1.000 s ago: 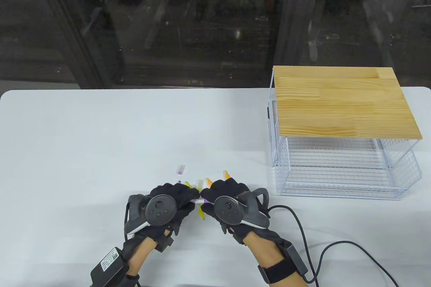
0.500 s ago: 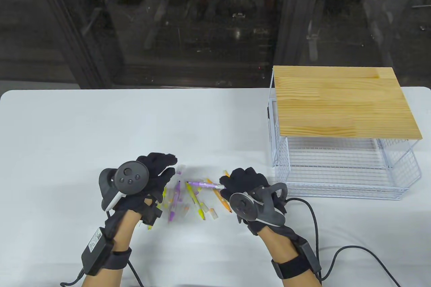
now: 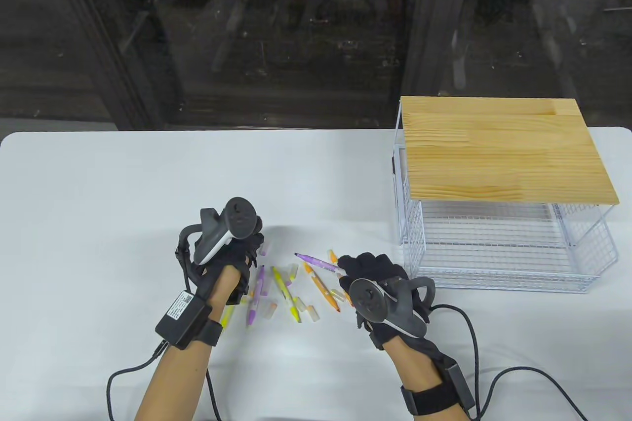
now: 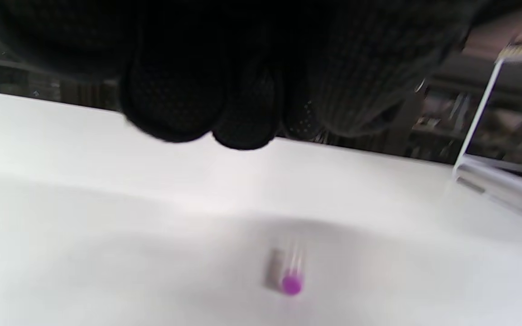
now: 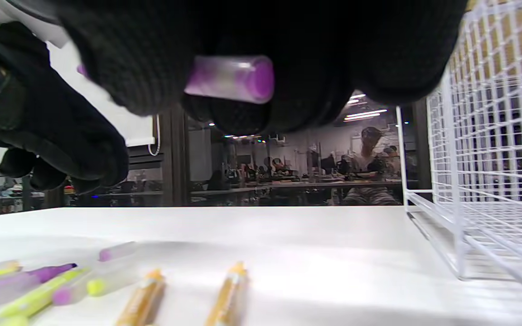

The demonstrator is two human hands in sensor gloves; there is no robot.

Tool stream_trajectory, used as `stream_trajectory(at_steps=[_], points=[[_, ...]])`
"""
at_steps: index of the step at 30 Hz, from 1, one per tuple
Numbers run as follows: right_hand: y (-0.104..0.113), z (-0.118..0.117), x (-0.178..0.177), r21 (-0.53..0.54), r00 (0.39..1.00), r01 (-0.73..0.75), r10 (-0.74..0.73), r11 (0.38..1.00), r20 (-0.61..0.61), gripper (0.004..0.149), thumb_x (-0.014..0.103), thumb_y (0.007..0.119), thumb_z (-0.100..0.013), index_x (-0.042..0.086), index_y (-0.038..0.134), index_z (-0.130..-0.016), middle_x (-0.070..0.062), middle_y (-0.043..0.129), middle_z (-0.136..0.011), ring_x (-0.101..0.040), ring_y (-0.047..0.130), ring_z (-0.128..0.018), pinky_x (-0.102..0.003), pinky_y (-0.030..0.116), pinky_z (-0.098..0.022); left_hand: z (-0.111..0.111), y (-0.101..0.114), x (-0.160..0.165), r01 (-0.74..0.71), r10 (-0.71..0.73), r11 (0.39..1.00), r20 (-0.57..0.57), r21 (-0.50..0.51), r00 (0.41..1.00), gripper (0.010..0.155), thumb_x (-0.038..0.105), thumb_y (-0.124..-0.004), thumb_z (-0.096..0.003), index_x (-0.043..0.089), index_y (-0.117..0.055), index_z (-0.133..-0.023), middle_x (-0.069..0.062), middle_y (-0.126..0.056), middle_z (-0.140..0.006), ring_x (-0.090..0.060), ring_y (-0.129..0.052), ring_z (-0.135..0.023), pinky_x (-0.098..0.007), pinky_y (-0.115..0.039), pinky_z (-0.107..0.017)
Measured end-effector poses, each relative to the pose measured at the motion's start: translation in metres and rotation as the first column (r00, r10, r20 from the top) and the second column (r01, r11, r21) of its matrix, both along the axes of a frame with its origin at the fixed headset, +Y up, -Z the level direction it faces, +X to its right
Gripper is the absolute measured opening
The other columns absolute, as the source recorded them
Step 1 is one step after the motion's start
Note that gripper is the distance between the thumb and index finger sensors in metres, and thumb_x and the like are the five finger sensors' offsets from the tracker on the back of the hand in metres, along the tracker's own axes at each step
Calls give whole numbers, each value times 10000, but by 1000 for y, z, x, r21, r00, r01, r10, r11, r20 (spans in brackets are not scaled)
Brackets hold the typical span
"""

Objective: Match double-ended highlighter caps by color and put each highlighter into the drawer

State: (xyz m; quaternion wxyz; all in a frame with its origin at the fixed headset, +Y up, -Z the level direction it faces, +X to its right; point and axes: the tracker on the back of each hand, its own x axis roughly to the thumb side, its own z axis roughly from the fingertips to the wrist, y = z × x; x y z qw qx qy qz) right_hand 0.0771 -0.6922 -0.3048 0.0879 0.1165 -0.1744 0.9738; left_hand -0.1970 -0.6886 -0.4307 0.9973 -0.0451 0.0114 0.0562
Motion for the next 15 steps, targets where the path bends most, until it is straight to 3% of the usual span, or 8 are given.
stream_trajectory(at_steps=[4, 15], points=[[-4, -5, 6, -37, 1000, 12, -11, 999, 18, 468, 421, 871, -387, 299, 872, -839, 17, 962, -727, -258, 965, -559, -433, 841, -425, -13, -16, 8, 53, -55, 996, -41, -68, 998, 495, 448, -911, -376, 282, -936, -841, -6, -1001, -801, -316, -1002, -529, -489, -858, -318], [-6, -6, 8, -42, 998, 16, -14, 999, 54, 467, 424, 878, -389, 282, 882, -834, 11, 971, -719, -260, 973, -551, -437, 845, -421, -28, -47, 22, 178, -187, 974, -51, -137, 981, 497, 504, -924, -353, 283, -966, -796, 3, -1019, -778, -334, -1004, -581, -501, -858, -343]])
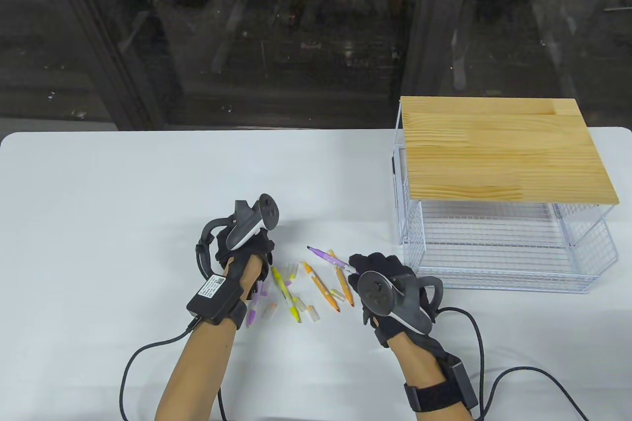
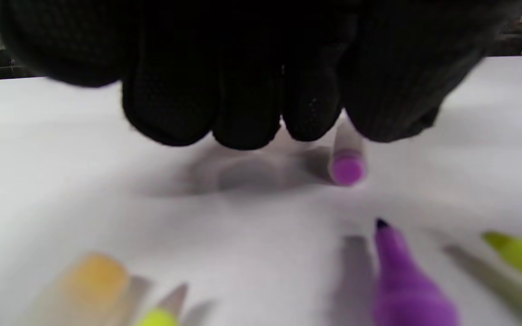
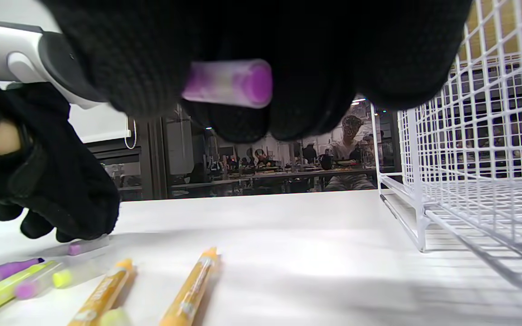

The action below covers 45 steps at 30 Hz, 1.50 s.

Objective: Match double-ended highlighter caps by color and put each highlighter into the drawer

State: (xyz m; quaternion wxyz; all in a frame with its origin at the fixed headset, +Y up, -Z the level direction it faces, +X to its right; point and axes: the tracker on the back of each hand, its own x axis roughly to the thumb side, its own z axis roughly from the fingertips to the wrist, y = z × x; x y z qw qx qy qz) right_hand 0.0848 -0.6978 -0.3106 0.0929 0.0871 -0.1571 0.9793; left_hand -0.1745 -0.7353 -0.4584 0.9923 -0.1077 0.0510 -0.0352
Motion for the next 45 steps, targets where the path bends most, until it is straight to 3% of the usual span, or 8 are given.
stream_trajectory(at_steps=[13, 23, 26, 33, 39, 45], points=[[0, -1, -1, -5, 1000, 1, -1, 1000, 2, 468, 423, 880, -390, 274, 885, -834, 6, 973, -720, -260, 976, -549, -437, 846, -420, 0, -5, 5, 52, -53, 998, 38, 30, 998, 449, 449, -934, -358, 279, -971, -772, 23, -1031, -751, -320, -1006, -599, -514, -854, -369], [-1, 0, -3, -7, 1000, 2, -2, 1000, -5, 468, 420, 875, -394, 271, 882, -838, 5, 972, -723, -261, 976, -553, -438, 845, -422, 31, 49, -2, -54, 19, 969, 145, 240, 989, 481, 438, -885, -376, 246, -893, -817, -17, -1010, -848, -336, -1019, -687, -568, -846, -442], [-1, 0, -4, -8, 1000, 0, 0, 1000, -7, 468, 422, 874, -395, 271, 882, -838, 6, 972, -722, -260, 977, -552, -437, 846, -421, 45, 63, -8, -103, 48, 953, 194, 283, 980, 481, 433, -885, -369, 230, -890, -805, -25, -1039, -794, -304, -1066, -623, -561, -864, -423], [-1, 0, -3, -14, 1000, -1, 1, 1000, -12, 466, 421, 873, -397, 271, 881, -838, 5, 972, -723, -261, 977, -552, -438, 846, -421, 80, 82, -27, -231, 152, 927, 267, 295, 952, 486, 440, -886, -365, 243, -838, -807, 13, -1007, -772, -257, -1051, -568, -565, -857, -437], [-2, 1, -3, -15, 1000, -12, 12, 1000, -16, 467, 422, 871, -396, 273, 881, -838, 4, 971, -726, -262, 977, -554, -439, 845, -422, 101, 75, -45, -327, 234, 892, 299, 312, 925, 508, 377, -886, -384, 274, -779, -869, 23, -940, -851, -260, -1001, -629, -560, -844, -464], [-2, 1, -4, -15, 1000, -19, 19, 1000, -21, 465, 422, 869, -399, 278, 878, -841, 4, 970, -730, -261, 977, -558, -441, 844, -425, 110, 47, -58, -446, 346, 847, 336, 290, 876, 502, 375, -884, -391, 317, -782, -879, 31, -932, -854, -264, -989, -644, -557, -841, -468]])
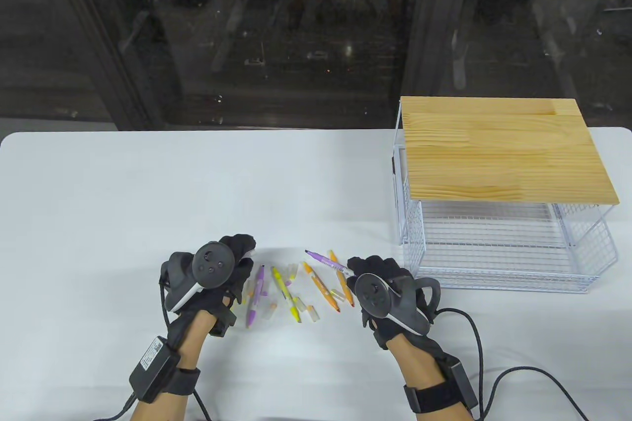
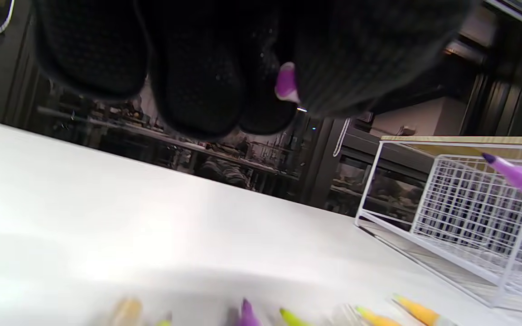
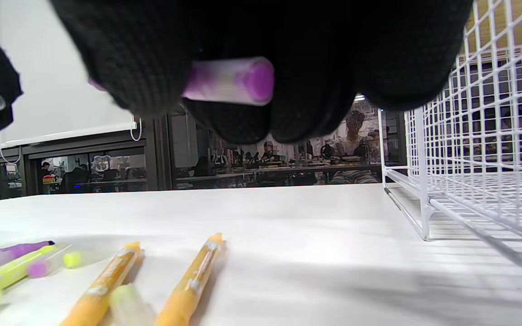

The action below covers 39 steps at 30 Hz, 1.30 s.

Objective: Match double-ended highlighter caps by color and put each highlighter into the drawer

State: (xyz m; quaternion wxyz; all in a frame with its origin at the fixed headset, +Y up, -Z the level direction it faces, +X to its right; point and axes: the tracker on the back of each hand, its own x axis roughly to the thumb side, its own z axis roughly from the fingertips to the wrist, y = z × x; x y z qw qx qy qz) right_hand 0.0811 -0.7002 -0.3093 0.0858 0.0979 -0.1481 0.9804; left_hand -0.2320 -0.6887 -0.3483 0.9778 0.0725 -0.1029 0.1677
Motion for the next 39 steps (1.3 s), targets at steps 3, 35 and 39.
stream_trajectory(at_steps=[3, 35, 39], points=[[0, 0, -2, -6, 1000, -4, 4, 1000, -13, 466, 419, 865, -401, 289, 874, -848, 6, 967, -738, -261, 975, -562, -445, 841, -436, 2, -6, -5, -37, 37, 999, 23, -35, 999, 496, 375, -874, -399, 332, -779, -884, 32, -926, -861, -267, -984, -654, -559, -836, -472], [0, 7, -31, 73, 993, -81, 87, 994, -83, 459, 379, 884, -383, 363, 877, -841, 38, 955, -791, -269, 960, -634, -458, 823, -485, 14, -15, 14, -50, 56, 997, 104, -61, 993, 482, 392, -875, -392, 341, -831, -869, 60, -1006, -763, -266, -1011, -627, -551, -849, -450], [-2, 7, -35, 58, 992, -70, 76, 996, -96, 457, 379, 884, -386, 364, 876, -843, 36, 955, -793, -267, 960, -636, -461, 820, -487, 15, -15, 18, -45, 52, 997, 114, -61, 992, 481, 393, -876, -391, 340, -834, -867, 60, -1009, -759, -266, -1014, -621, -551, -850, -447]])
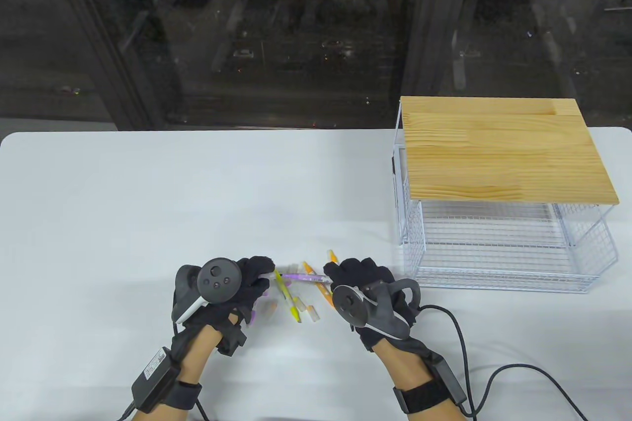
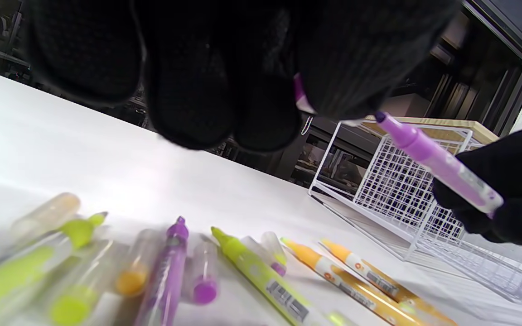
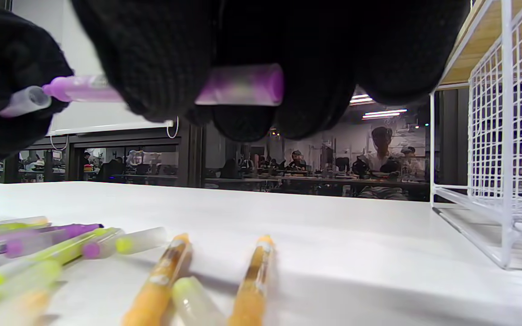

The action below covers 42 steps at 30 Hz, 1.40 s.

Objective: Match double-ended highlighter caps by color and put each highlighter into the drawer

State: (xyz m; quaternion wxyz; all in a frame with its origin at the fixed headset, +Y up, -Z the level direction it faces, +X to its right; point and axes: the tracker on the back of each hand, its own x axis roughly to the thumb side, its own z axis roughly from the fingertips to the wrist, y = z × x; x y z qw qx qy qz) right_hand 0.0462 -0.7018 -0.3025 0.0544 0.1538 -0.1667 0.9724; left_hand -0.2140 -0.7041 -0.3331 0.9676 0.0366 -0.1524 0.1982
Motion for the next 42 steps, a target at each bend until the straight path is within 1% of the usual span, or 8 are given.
stream_trajectory(at_steps=[13, 20, 29, 30, 36, 39, 42], points=[[-2, 1, -3, -1, 1000, -10, 10, 1000, -15, 458, 382, 884, -384, 376, 880, -841, 41, 953, -799, -264, 958, -643, -461, 818, -493, 2, -3, 7, 3, -3, 1000, 30, -12, 1000, 476, 398, -871, -392, 346, -847, -865, 55, -1020, -738, -262, -1020, -603, -550, -851, -443], [-3, 1, -3, 18, 999, -8, 9, 1000, -37, 461, 359, 885, -390, 384, 877, -850, 41, 944, -815, -263, 950, -659, -451, 818, -497, 2, -4, 10, 7, -6, 1000, 43, -20, 999, 471, 401, -871, -392, 360, -858, -860, 55, -1027, -721, -273, -1020, -590, -549, -851, -440], [-4, 3, -3, 23, 998, 9, -8, 1000, -60, 476, 331, 896, -392, 348, 866, -866, 46, 926, -839, -262, 936, -689, -444, 816, -515, 4, -5, 13, 4, -2, 1000, 52, -27, 999, 475, 393, -868, -393, 331, -868, -863, 46, -1029, -720, -274, -1024, -585, -548, -854, -439], [-4, 3, -3, 21, 998, 11, -10, 1000, -62, 471, 330, 896, -391, 348, 871, -861, 45, 928, -837, -261, 938, -686, -444, 817, -514, 4, -5, 13, -1, 3, 1000, 53, -28, 999, 475, 391, -868, -393, 331, -866, -864, 46, -1028, -723, -259, -1026, -590, -548, -853, -440], [-3, 5, -4, 37, 997, 2, 1, 999, -75, 453, 324, 902, -383, 349, 897, -836, 42, 948, -810, -265, 947, -656, -441, 821, -503, 7, -4, 17, 11, -10, 1000, 71, -17, 997, 471, 374, -864, -395, 314, -869, -862, 26, -1023, -722, -272, -1022, -587, -549, -853, -442], [-2, 7, -2, 20, 996, 15, -13, 1000, -91, 447, 311, 904, -378, 334, 910, -824, 29, 955, -793, -275, 951, -632, -445, 822, -495, 10, -3, 22, -3, 5, 999, 77, -32, 997, 472, 353, -859, -396, 290, -867, -864, 1, -1016, -719, -280, -1015, -588, -551, -852, -450], [-1, 8, 0, 35, 996, 15, -12, 999, -89, 447, 291, 902, -377, 330, 911, -822, 25, 945, -801, -292, 938, -645, -459, 811, -504, 13, -3, 25, -13, 16, 999, 92, -33, 996, 473, 345, -861, -393, 269, -871, -859, -12, -1020, -707, -283, -1023, -571, -550, -858, -444]])
